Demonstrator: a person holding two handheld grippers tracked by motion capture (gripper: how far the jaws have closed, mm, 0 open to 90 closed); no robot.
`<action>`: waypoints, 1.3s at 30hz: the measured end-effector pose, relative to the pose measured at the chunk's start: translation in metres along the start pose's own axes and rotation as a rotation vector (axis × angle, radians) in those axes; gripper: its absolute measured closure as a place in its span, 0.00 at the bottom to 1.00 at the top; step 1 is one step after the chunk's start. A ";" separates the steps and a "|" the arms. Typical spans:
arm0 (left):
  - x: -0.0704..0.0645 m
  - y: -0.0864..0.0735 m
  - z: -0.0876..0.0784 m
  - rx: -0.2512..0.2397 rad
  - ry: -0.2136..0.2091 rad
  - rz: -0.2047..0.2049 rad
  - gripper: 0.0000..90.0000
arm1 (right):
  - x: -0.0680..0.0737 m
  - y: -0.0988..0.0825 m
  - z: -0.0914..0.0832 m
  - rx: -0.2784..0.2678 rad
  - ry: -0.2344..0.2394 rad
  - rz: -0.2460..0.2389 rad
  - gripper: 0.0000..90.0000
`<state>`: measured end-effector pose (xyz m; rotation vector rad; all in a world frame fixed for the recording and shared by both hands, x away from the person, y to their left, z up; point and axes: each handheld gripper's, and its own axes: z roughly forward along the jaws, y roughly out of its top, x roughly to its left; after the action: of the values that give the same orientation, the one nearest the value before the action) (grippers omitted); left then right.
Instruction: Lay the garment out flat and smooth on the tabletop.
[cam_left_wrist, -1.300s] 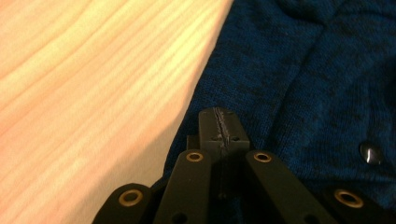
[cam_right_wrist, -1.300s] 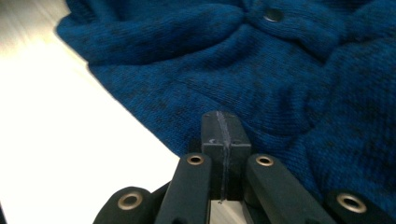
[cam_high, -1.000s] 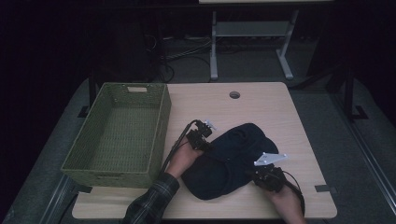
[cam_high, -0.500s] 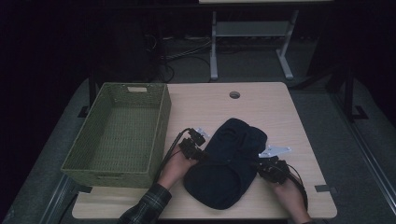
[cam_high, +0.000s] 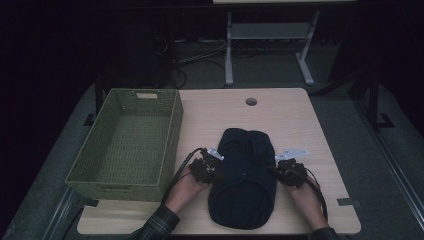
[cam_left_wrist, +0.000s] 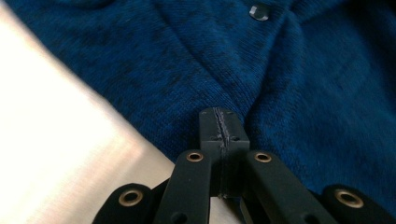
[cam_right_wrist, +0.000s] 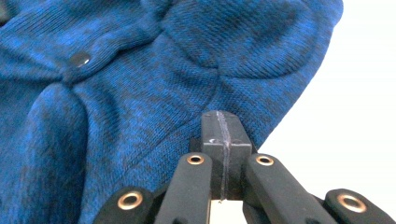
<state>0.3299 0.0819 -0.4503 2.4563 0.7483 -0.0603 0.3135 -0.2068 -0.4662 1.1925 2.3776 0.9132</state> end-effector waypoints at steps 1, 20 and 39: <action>-0.002 -0.001 0.000 0.000 -0.007 0.003 1.00 | 0.000 0.001 0.001 -0.001 -0.003 0.004 1.00; 0.026 0.031 -0.026 -0.157 0.111 -0.097 1.00 | -0.029 0.046 -0.003 -0.098 0.000 0.055 1.00; 0.056 0.045 0.009 -0.031 0.232 -0.125 1.00 | -0.032 0.054 0.043 0.064 -0.028 -0.025 1.00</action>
<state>0.4016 0.0745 -0.4463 2.4100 0.9945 0.1915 0.3877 -0.1909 -0.4620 1.1886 2.4100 0.8133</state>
